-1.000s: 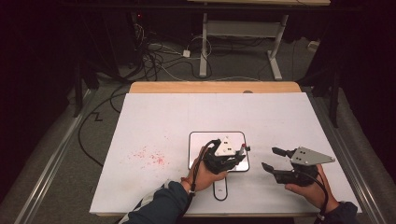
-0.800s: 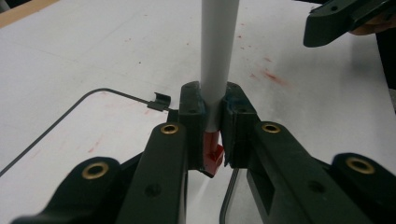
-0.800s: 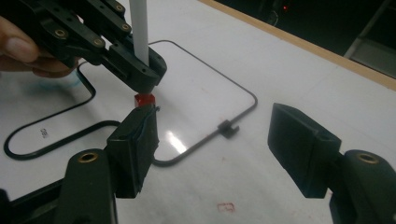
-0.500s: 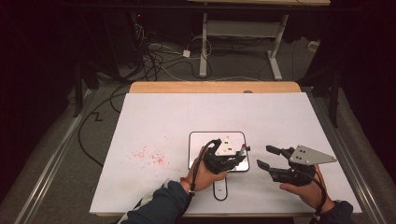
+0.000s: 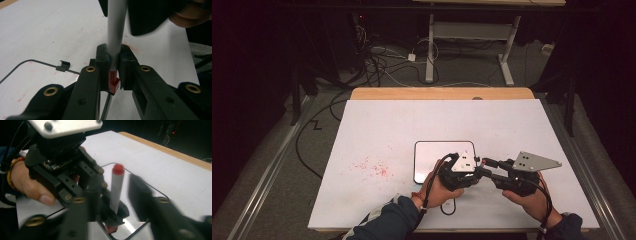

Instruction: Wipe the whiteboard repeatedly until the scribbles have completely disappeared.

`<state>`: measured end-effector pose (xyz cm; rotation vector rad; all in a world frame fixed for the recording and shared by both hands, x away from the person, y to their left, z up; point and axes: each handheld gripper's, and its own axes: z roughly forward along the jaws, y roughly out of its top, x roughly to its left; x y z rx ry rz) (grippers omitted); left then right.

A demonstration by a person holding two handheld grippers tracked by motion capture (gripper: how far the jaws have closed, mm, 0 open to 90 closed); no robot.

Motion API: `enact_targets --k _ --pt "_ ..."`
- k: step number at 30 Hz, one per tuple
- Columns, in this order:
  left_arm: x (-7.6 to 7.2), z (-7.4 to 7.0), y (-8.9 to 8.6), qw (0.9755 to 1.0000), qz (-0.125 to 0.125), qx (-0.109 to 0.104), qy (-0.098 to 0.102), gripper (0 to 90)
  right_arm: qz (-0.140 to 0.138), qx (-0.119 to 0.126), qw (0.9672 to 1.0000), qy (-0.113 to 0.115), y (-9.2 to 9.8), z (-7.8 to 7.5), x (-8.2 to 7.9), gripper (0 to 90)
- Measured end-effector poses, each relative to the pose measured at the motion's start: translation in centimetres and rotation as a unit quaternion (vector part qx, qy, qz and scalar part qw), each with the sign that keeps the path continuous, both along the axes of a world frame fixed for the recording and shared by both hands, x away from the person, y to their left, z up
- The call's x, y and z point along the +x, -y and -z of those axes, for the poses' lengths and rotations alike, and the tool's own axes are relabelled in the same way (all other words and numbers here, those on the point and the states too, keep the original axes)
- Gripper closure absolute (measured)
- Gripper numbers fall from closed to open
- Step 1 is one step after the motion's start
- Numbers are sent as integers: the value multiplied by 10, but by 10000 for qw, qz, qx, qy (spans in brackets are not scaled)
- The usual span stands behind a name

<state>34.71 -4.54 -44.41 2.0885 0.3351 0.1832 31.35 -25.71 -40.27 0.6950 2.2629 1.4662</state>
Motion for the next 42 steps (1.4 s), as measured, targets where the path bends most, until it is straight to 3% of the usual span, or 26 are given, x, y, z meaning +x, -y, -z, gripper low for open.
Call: enact_targets --k 3,6,7,10,12,16,18,23,24,25,26,27,28,29,32,34,36,38,39,42 --pt "1 1 1 10000 51 -19 -4 781 21 -1 10000 -59 0 0 3 803" --pt "2 -1 3 9999 90 -92 32 763 29 35 9999 -103 1 0 5 809" --pt "1 -1 3 9999 58 -110 63 728 50 8 9999 -123 1 0 5 810" --pt "-3 -6 -4 9998 -93 -30 161 507 176 -35 9997 -155 4 -4 4 810" --pt "-7 -11 -16 9990 -229 55 375 397 262 -63 9995 -187 6 -8 5 810" --pt "-16 -17 -51 9945 -684 246 749 250 538 -217 9977 -360 9 -12 8 810" --pt "-21 -16 -71 9896 -972 435 963 238 652 -318 9958 -561 8 -12 12 810" --pt "-30 -6 -127 9783 -1558 719 1159 193 882 -446 9897 -1036 3 -11 27 810" --pt "-27 -4 -136 9780 -1412 761 1333 193 867 -498 9883 -1148 1 -10 31 810" --pt "-29 -1 -147 9753 -1542 845 1337 193 902 -503 9868 -1250 -1 -9 35 809" --pt "-34 2 -157 9721 -1863 871 1128 193 922 -557 9853 -1326 -3 -7 39 809" --pt "-39 18 -133 9389 -2927 -1778 348 193 927 -609 9839 -1403 -6 -6 43 809" --pt "-40 20 -139 9275 -3119 -2050 234 193 981 -652 9824 -1450 -9 -4 47 809" --pt "-41 22 -147 9232 -3245 -2050 204 193 1008 -656 9814 -1499 -11 -2 52 809" --pt "-44 26 -167 9141 -3483 -2073 137 193 1100 -628 9784 -1632 -17 2 66 806" --pt "-44 28 -174 9108 -3581 -2054 109 193 1189 -645 9769 -1653 -20 7 75 805" --pt "-44 28 -179 9053 -3655 -2162 15 193 1236 -615 9747 -1757 -23 13 83 801" --pt "-42 28 -181 9039 -3679 -2181 -25 194 1303 -584 9724 -1848 -25 20 90 794" --pt "-42 29 -181 9044 -3675 -2169 -27 194 1370 -575 9711 -1867 -26 24 93 792" --pt "-43 32 -178 9080 -3635 -2081 -51 194 1517 -507 9675 -1960 -27 36 102 782"
